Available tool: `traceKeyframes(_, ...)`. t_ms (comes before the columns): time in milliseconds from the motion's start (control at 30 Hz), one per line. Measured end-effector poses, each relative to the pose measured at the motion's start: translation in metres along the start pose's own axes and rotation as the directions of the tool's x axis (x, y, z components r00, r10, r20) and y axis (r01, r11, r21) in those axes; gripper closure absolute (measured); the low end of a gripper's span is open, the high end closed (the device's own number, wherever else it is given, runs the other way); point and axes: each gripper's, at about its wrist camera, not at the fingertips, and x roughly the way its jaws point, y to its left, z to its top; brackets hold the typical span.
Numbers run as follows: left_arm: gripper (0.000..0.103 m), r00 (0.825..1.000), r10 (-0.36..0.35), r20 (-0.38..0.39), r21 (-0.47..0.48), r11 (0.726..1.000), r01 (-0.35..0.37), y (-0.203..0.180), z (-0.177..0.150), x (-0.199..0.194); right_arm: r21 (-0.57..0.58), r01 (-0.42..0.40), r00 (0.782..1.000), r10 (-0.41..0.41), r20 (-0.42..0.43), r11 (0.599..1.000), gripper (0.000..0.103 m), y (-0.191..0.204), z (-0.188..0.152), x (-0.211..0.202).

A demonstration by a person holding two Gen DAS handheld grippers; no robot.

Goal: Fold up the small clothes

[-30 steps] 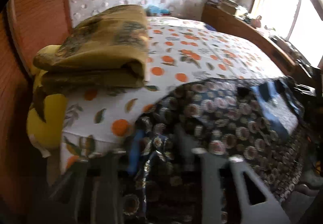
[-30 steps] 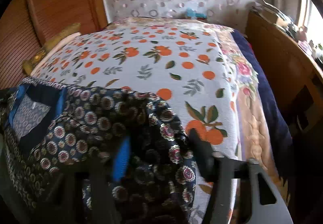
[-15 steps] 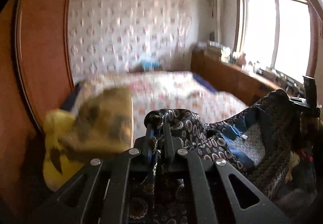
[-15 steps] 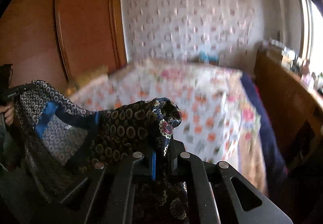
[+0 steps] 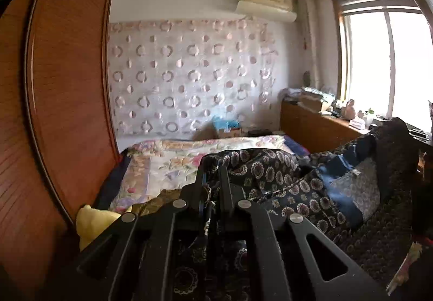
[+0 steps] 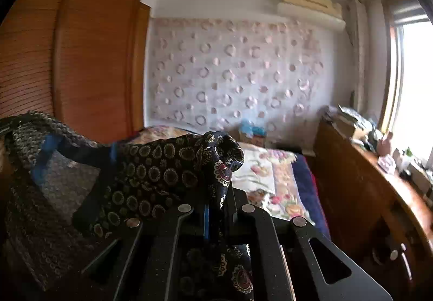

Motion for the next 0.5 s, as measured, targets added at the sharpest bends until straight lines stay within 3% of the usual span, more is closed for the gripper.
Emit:
traceKeyframes(200,0.095,0.989,0.023,-0.146,0.013,1.000,-0.022,0.001,-0.042,0.054,0.014,0.017,0.988,-0.015,-0.151,1.000,0.096,0.045,-0.027,0.077)
traceKeyframes(367,0.090,0.959,0.033,-0.282,-0.005,0.999,-0.035,0.005,-0.082,0.094,0.062,0.023,0.954,-0.003,-0.301,0.998,0.094,0.067,-0.064,0.132)
traceKeyframes(467,0.084,0.941,0.033,-0.338,-0.022,0.999,-0.043,0.006,-0.101,0.099,0.082,0.081,0.927,-0.045,-0.373,0.993,0.072,0.079,-0.079,0.155)
traceKeyframes(500,0.077,0.939,0.031,-0.343,-0.024,0.999,-0.042,0.005,-0.105,0.097,0.080,0.094,0.920,-0.056,-0.387,0.992,0.065,0.083,-0.083,0.159)
